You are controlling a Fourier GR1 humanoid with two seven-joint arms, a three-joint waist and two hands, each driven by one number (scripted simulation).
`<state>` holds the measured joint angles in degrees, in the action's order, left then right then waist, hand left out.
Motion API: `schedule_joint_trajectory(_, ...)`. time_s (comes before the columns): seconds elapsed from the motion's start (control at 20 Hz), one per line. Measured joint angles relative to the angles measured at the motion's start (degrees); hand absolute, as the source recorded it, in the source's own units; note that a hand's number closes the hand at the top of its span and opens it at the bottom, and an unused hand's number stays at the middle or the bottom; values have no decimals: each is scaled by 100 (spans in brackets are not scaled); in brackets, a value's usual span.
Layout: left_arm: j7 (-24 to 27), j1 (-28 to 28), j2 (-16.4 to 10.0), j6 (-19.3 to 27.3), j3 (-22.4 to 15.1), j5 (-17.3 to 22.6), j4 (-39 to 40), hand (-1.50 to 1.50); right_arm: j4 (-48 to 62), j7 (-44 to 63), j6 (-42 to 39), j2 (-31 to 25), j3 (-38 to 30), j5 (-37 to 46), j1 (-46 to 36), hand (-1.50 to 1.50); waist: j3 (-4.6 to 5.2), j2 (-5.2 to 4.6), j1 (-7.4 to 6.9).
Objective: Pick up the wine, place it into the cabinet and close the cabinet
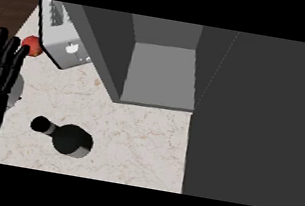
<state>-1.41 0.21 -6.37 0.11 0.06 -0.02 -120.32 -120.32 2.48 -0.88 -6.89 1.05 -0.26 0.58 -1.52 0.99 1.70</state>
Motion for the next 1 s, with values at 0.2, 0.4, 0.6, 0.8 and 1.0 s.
schedule_joint_trajectory(0.2, 66, 385, 272, 260, -663, -622, -321, -150, -317, -246, -43, 113, 69, -19, 497, -150, 93, -51, -91)
schedule_joint_trajectory(0.4, 53, 841, 496, 823, -1619, -663, -377, -150, -617, -138, -335, 106, 362, -269, 881, -150, 133, -70, -109)
schedule_joint_trajectory(0.6, -50, 1183, 582, 1480, -2631, -501, -454, -150, -938, 303, -584, -16, 573, -560, 1029, -150, 145, -74, -138)
schedule_joint_trajectory(0.8, -171, 1374, 615, 2125, -3520, -818, -593, -150, -1436, 865, -664, -123, 608, -824, 1124, -150, 149, -77, -154)
schedule_joint_trajectory(1.0, -501, 1278, 628, 2662, -4194, -1270, -766, -150, -1761, 1254, -632, -143, 593, -908, 1055, -150, 149, -83, -164)
